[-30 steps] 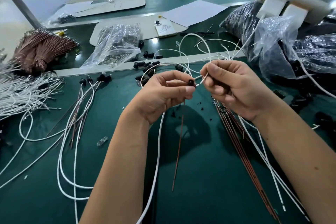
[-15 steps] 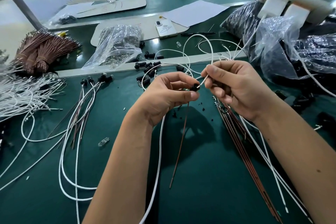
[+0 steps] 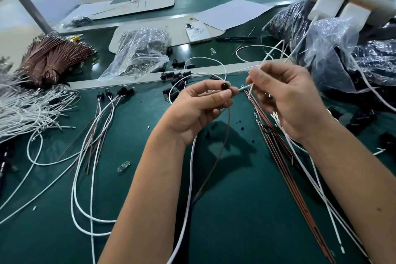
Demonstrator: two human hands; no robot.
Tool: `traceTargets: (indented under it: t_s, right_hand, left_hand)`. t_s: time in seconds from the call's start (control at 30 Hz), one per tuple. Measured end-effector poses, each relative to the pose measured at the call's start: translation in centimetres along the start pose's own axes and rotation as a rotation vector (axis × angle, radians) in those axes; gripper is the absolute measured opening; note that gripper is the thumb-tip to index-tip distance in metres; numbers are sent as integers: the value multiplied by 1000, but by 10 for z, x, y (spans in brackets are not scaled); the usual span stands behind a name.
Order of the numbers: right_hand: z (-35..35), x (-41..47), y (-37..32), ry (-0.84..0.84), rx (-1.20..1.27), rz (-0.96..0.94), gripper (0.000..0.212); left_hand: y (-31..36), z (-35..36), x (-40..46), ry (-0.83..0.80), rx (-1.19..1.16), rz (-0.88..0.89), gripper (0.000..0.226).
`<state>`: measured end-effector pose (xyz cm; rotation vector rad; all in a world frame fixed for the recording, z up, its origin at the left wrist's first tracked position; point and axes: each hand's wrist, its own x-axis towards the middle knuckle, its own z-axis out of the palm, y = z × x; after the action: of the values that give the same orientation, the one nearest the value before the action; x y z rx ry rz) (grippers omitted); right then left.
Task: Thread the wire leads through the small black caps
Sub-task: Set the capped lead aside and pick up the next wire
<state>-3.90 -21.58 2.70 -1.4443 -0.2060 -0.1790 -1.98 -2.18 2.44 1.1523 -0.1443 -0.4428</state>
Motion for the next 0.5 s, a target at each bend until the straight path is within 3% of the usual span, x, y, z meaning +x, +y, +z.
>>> traceTargets:
  t_s: [0.13,0.3,0.4,0.5]
  right_hand:
    - [8,0,14,-80,-143,140,16]
    - [5,0,19,-142,-128,176,17]
    - [7,-1,20,-173,-155,190,22]
    - [7,-1,19,-184,-154,191,13]
  left_hand:
    - [-4,6,4,91,-179,-11,16]
    - [-4,8,6,198,-188,45,25]
    - [-4,9,6,191,-210,23,20]
    - [-1,8,6,169,-220,-16,9]
